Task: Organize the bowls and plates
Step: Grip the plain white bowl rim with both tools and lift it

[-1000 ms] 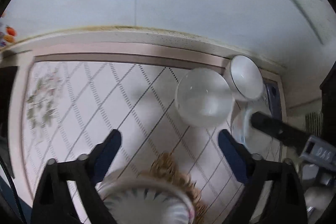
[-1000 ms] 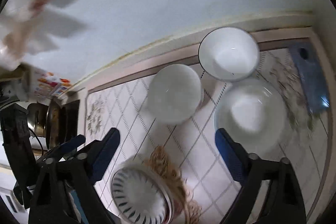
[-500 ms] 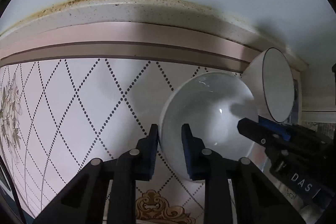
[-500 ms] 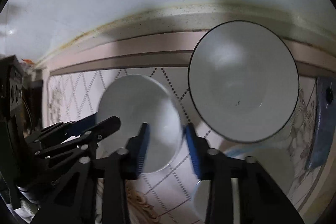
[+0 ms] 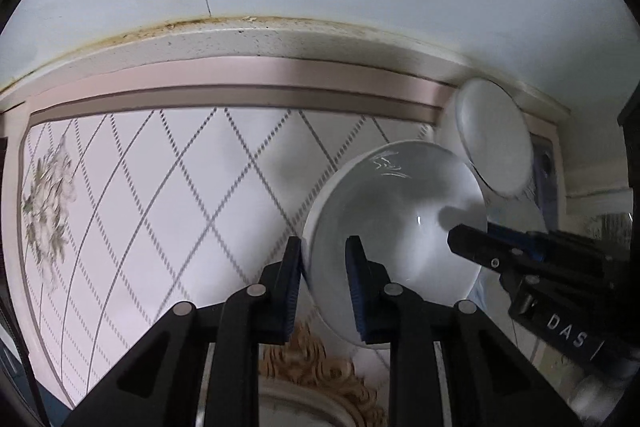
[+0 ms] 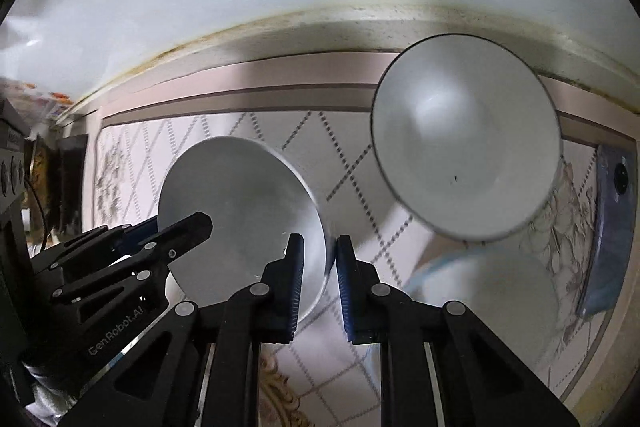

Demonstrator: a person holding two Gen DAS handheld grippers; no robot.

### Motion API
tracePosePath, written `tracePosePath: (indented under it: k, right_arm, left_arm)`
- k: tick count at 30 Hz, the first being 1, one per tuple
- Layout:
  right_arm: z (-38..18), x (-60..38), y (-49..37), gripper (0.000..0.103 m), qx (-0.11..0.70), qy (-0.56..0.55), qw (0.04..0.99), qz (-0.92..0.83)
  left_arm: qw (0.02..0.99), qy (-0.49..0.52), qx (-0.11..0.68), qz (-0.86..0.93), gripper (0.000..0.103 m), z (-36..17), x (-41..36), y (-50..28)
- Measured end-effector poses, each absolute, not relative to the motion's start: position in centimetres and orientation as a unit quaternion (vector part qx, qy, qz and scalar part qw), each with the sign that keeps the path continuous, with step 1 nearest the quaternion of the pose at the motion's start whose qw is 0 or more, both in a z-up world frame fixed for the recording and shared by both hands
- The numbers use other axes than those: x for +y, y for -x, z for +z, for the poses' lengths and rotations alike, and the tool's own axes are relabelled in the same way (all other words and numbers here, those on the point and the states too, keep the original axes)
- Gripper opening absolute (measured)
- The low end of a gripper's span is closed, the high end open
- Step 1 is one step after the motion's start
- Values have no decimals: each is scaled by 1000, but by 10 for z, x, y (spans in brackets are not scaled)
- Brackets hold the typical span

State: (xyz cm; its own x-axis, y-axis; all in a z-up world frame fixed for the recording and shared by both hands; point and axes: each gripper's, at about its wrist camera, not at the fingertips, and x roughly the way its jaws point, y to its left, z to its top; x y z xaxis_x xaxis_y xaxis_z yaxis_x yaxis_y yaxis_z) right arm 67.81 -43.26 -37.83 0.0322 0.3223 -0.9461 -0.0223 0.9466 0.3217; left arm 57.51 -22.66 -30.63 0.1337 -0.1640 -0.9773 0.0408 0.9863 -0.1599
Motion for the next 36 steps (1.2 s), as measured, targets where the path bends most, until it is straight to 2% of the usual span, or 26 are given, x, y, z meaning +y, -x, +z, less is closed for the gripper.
tracePosePath:
  k: [6, 12, 23, 36]
  right_arm:
    - [-336, -438, -620, 18, 678, -94, 716, 139]
    - [-321, -468, -541, 18, 687, -89, 708, 137]
    - [-371, -528, -444, 18, 727, -117, 669, 103]
    - [-394, -530, -432, 18, 732, -129, 661, 103]
  left_arm:
    - [749, 32, 654, -99, 20, -280, -240, -511]
    - [730, 29, 670, -135, 20, -291, -271, -449]
    - [678, -24, 717, -163, 20, -351, -332, -401]
    - [673, -41, 723, -150, 20, -363, -344, -405]
